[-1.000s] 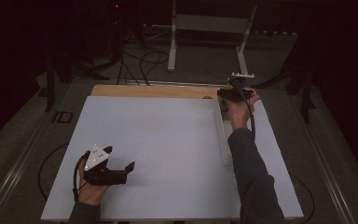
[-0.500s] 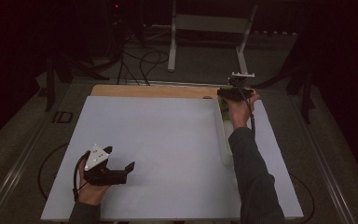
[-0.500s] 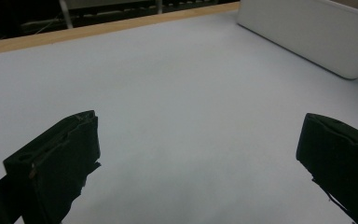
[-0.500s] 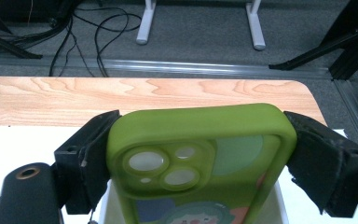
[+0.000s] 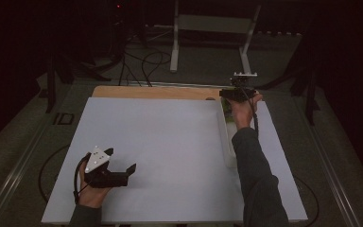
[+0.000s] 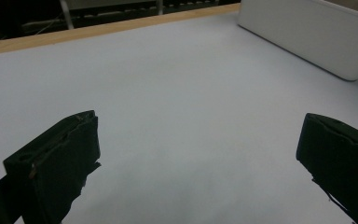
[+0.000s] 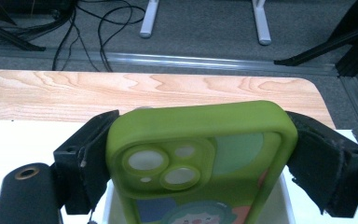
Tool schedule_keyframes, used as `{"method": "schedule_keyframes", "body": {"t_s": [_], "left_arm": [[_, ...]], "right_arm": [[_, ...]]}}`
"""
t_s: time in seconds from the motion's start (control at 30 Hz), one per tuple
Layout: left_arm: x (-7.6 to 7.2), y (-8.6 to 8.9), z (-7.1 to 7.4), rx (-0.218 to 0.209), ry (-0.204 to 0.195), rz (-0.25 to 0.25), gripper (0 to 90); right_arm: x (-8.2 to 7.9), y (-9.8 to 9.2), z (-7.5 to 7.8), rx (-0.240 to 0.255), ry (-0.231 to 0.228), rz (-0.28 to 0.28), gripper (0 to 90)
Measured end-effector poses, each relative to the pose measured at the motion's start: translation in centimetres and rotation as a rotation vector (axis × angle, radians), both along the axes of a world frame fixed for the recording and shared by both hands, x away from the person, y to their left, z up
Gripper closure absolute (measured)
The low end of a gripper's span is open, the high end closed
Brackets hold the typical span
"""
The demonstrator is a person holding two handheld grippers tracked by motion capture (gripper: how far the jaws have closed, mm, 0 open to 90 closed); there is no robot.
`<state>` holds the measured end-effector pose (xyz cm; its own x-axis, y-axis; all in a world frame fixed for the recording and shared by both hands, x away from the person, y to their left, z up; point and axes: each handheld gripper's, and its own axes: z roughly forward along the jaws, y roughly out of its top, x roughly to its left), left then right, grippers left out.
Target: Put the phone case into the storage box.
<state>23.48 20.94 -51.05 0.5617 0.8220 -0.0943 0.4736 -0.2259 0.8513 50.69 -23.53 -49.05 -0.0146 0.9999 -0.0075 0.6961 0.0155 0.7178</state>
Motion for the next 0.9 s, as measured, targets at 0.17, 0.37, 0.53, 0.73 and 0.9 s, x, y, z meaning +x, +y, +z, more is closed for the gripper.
{"method": "schedule_keyframes", "body": {"t_s": [0.17,0.37,0.53,0.73,0.9], "left_arm": [[-0.01,0.05,0.01,-0.003,-0.001,0.002,0.0],[0.01,-0.03,-0.02,-0.002,0.000,0.002,0.0],[-0.02,-0.01,0.00,-0.003,-0.001,0.003,0.0],[-0.02,0.00,0.01,-0.004,0.000,0.003,0.0],[-0.03,-0.04,0.01,-0.001,0.000,0.002,0.0]], "right_arm": [[0.02,-0.13,0.04,0.001,0.000,-0.017,13.0],[0.02,-0.15,0.00,0.020,0.000,-0.015,8.2],[-0.03,-0.16,0.19,0.028,-0.015,-0.004,7.4],[-0.21,-0.06,0.52,0.037,-0.044,0.016,7.3],[-0.41,-0.04,0.92,0.045,-0.056,0.025,7.3]]}}
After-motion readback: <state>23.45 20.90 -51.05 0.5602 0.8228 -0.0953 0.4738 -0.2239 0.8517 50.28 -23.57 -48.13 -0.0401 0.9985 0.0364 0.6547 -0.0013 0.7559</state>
